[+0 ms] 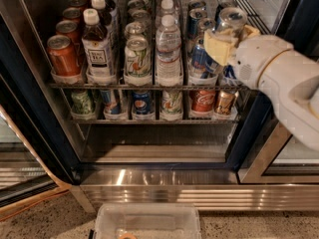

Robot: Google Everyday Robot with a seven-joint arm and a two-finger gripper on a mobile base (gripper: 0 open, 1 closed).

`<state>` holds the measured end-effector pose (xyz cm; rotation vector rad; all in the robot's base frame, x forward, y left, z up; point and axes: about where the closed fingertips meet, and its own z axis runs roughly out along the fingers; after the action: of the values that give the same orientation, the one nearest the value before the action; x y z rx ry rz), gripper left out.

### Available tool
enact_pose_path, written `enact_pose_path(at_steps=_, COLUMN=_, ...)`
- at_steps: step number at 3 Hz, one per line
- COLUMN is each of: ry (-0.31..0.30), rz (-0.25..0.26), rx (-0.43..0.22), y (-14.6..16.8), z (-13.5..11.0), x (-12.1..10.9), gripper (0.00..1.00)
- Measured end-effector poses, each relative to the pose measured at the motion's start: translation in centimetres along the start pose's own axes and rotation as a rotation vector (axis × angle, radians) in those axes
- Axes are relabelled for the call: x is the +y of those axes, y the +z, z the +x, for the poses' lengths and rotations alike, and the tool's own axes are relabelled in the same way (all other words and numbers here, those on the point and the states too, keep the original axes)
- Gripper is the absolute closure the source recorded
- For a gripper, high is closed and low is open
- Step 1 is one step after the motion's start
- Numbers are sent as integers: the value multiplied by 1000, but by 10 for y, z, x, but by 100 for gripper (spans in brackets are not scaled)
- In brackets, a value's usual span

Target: Pick redbull can from top shelf of fridge

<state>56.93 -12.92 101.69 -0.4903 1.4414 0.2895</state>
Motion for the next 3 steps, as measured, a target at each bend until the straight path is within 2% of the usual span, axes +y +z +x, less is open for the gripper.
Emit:
enact_pose_path(at_steps=1, ry=-45, rz=-46, rx=-7, y=-30, z=-71, x=8, gripper=100)
enact_pose_path(at_steps=2, ry=-118, rz=-69, rx=-9, y=-75, z=-138, x=-1, gripper=100)
enact_pose_path(at_steps=3, ry=-114, rz=-128, rx=-11, y=-83, z=-147, x=11, gripper=100)
